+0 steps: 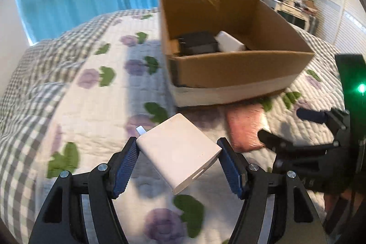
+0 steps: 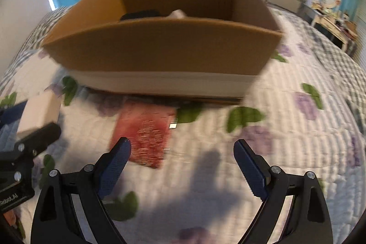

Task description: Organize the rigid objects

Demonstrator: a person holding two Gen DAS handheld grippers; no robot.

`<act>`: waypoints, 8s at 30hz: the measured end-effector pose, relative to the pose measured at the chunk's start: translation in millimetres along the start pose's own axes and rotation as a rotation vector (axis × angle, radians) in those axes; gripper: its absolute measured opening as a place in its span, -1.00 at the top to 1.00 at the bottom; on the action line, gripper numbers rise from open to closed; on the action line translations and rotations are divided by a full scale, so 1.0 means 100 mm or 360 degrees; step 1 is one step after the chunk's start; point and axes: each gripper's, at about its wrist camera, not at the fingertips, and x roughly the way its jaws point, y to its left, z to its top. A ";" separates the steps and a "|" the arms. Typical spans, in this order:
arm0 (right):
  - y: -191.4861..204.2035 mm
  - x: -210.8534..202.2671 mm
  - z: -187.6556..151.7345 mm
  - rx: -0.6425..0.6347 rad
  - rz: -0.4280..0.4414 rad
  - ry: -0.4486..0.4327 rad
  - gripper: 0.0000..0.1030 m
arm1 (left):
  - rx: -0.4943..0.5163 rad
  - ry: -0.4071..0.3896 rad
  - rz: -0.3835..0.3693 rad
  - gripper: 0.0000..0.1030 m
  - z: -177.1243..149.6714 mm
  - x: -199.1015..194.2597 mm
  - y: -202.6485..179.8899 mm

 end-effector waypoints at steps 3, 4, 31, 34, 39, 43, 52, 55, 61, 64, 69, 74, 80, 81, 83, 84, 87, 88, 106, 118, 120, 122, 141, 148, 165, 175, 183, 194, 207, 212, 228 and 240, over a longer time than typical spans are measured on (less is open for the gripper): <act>0.15 0.13 0.04 -0.0038 0.0040 0.0042 -0.69 | -0.0038 -0.0002 0.0040 -0.37 0.00 0.01 0.08; 0.19 0.18 0.04 -0.0044 0.0046 0.0061 -0.69 | -0.0053 0.0006 0.0044 -0.37 0.01 0.01 0.09; 0.27 -0.19 0.02 -0.0074 0.0074 -0.0068 0.71 | -0.0045 0.0002 0.0005 -0.37 0.03 -0.20 0.01; 0.37 -0.21 0.03 -0.0138 0.0089 -0.0047 0.79 | -0.0046 0.0014 -0.0002 -0.37 0.01 -0.21 0.00; 0.42 -0.27 -0.02 -0.0190 0.0083 -0.0078 0.81 | -0.0054 0.0013 -0.0011 -0.37 -0.01 -0.27 0.00; 0.29 -0.37 -0.06 -0.0153 0.0128 -0.0115 0.82 | -0.0040 -0.0007 -0.0014 -0.37 0.00 -0.37 -0.01; 0.23 -1.01 0.10 -0.0167 0.0083 -0.0304 0.82 | -0.0001 -0.0130 -0.0116 -0.37 0.27 -0.81 -0.11; 0.14 -1.30 0.30 -0.0141 0.0069 -0.0392 0.82 | 0.0003 -0.0187 -0.0172 -0.37 0.53 -0.95 -0.14; -0.07 -1.63 0.93 -0.0121 0.0032 -0.0540 0.81 | 0.0023 -0.0277 -0.0198 -0.37 1.09 -0.95 -0.20; -0.17 -1.55 1.21 -0.0116 0.0013 -0.0541 0.81 | 0.0028 -0.0297 -0.0188 -0.37 1.36 -0.80 -0.23; -0.29 -1.14 1.62 -0.0109 -0.0001 -0.0493 0.81 | 0.0072 -0.0308 -0.0186 -0.37 1.74 -0.39 -0.27; -0.42 -0.54 1.82 -0.0099 -0.0032 -0.0397 0.81 | 0.0141 -0.0288 -0.0172 -0.37 1.90 -0.01 -0.36; -0.49 0.03 1.82 -0.0178 -0.0131 -0.0292 0.81 | 0.0163 -0.0224 -0.0188 -0.37 1.86 0.23 -0.36; -0.49 0.08 1.81 -0.0197 -0.0152 -0.0285 0.81 | 0.0156 -0.0201 -0.0170 -0.37 1.83 0.25 -0.35; -0.52 0.18 1.80 -0.0214 -0.0196 -0.0265 0.81 | 0.0149 -0.0169 -0.0182 -0.37 1.79 0.28 -0.35; -0.54 0.21 1.80 -0.0207 -0.0195 -0.0255 0.81 | 0.0146 -0.0161 -0.0189 -0.37 1.77 0.28 -0.35; -0.58 0.23 1.80 -0.0191 -0.0173 -0.0264 0.80 | 0.0168 -0.0165 -0.0174 -0.37 1.72 0.27 -0.37; -0.57 0.24 1.80 -0.0199 -0.0168 -0.0262 0.77 | 0.0170 -0.0165 -0.0174 -0.37 1.72 0.25 -0.38; -1.03 -0.49 1.60 0.0146 0.0045 -0.0420 0.23 | 0.0136 -0.0058 -0.0235 -0.37 1.86 0.38 -0.53; -1.28 -0.42 1.50 0.0217 0.0049 -0.0416 0.23 | 0.0165 -0.0190 -0.0159 -0.65 2.02 0.29 -0.63; -1.29 -0.48 1.47 0.0225 0.0029 -0.0415 0.23 | 0.0123 -0.0193 -0.0180 -0.65 2.01 0.19 -0.57; -1.29 -0.59 1.44 0.0236 0.0023 -0.0426 0.23 | 0.0101 -0.0214 -0.0174 -0.65 1.99 0.02 -0.51; -0.67 -2.84 1.21 0.0030 -0.0105 -0.0849 0.23 | 0.0124 -0.0868 -0.0027 -0.65 1.60 -2.32 -0.24; -0.41 -3.29 0.78 -0.0026 -0.0151 -0.0996 -0.01 | 0.0014 -0.0974 -0.0049 -0.66 1.18 -2.57 -0.03; -0.29 -2.52 -0.03 0.0101 -0.0070 -0.1105 -1.00 | -0.0070 -0.0991 -0.0039 -1.00 0.22 -1.67 -0.10; -0.36 -1.70 -0.24 0.0084 -0.0135 -0.0963 -1.00 | -0.0065 -0.0965 0.0014 -1.00 0.04 -1.34 -0.10; -0.46 -1.64 -0.24 0.0117 -0.0161 -0.0972 -1.00 | -0.0031 -0.0902 0.0022 -1.00 -0.03 -1.17 -0.16; -0.47 -1.62 -0.25 0.0121 -0.0165 -0.0953 -1.00 | -0.0069 -0.0863 0.0018 -1.00 -0.03 -1.14 -0.11; -0.47 -1.59 -0.25 0.0135 -0.0179 -0.0931 -1.00 | -0.0071 -0.0844 -0.0006 -1.00 -0.03 -1.14 -0.09; -0.47 -1.57 -0.24 0.0135 -0.0184 -0.0919 -1.00 | -0.0071 -0.0841 -0.0007 -1.00 -0.03 -1.14 -0.09; -0.47 -1.52 -0.23 0.0143 -0.0200 -0.0883 -1.00 | -0.0085 -0.0826 -0.0021 -1.00 -0.04 -1.15 -0.08; -0.47 -1.48 -0.23 0.0135 -0.0201 -0.0851 -1.00 | -0.0081 -0.0819 -0.0016 -1.00 -0.05 -1.14 -0.09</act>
